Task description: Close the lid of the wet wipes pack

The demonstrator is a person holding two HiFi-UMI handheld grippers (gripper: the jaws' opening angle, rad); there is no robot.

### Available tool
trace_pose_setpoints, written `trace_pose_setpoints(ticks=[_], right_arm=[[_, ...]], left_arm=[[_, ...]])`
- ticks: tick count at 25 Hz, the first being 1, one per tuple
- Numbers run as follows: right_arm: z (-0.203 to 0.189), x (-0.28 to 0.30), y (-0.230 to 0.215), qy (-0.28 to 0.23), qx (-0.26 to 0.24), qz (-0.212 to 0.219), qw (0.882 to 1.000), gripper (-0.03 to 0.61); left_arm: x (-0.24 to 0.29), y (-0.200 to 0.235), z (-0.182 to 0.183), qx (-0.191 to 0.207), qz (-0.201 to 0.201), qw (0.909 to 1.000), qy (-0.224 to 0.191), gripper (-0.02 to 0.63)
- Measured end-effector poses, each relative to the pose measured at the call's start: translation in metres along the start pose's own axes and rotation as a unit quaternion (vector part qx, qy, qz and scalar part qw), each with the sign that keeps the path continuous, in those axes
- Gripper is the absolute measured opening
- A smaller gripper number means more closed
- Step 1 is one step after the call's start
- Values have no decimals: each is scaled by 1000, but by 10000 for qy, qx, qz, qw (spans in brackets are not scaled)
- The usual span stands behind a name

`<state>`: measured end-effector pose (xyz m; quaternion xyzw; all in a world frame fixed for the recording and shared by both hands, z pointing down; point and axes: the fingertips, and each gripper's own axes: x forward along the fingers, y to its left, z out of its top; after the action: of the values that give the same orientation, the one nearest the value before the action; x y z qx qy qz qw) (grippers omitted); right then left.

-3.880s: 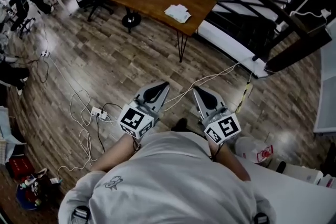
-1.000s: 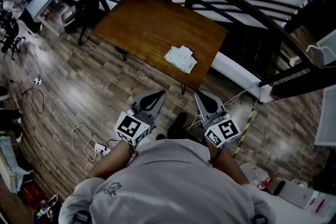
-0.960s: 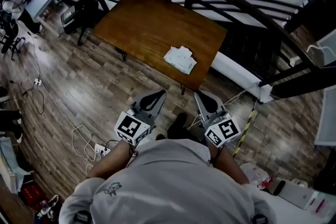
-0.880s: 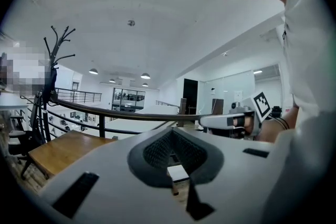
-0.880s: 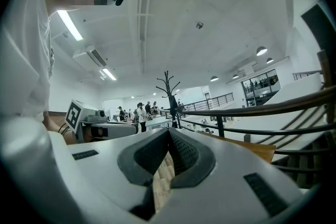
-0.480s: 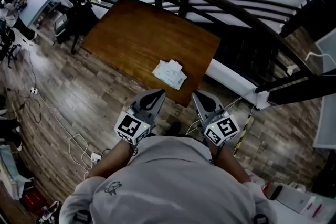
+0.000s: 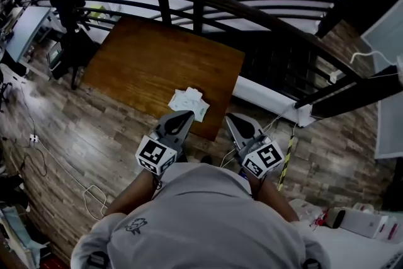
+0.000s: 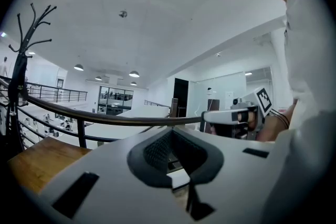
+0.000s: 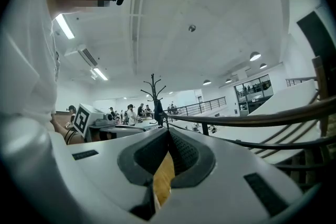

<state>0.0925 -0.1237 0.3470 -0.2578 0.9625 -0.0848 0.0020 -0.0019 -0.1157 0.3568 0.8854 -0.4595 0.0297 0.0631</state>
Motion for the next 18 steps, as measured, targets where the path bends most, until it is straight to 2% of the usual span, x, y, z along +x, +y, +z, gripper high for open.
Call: trace_pose_setpoints(ticks=[8,18], right_arm=[[5,31,-16,4,50,-469,9989,32],[10,86,-17,-83,65,-1092,9940,32]], left_arm=[[25,45,-4,13,-557,9981,250,9],[33,102,12,171,-1205,9923,242,9]])
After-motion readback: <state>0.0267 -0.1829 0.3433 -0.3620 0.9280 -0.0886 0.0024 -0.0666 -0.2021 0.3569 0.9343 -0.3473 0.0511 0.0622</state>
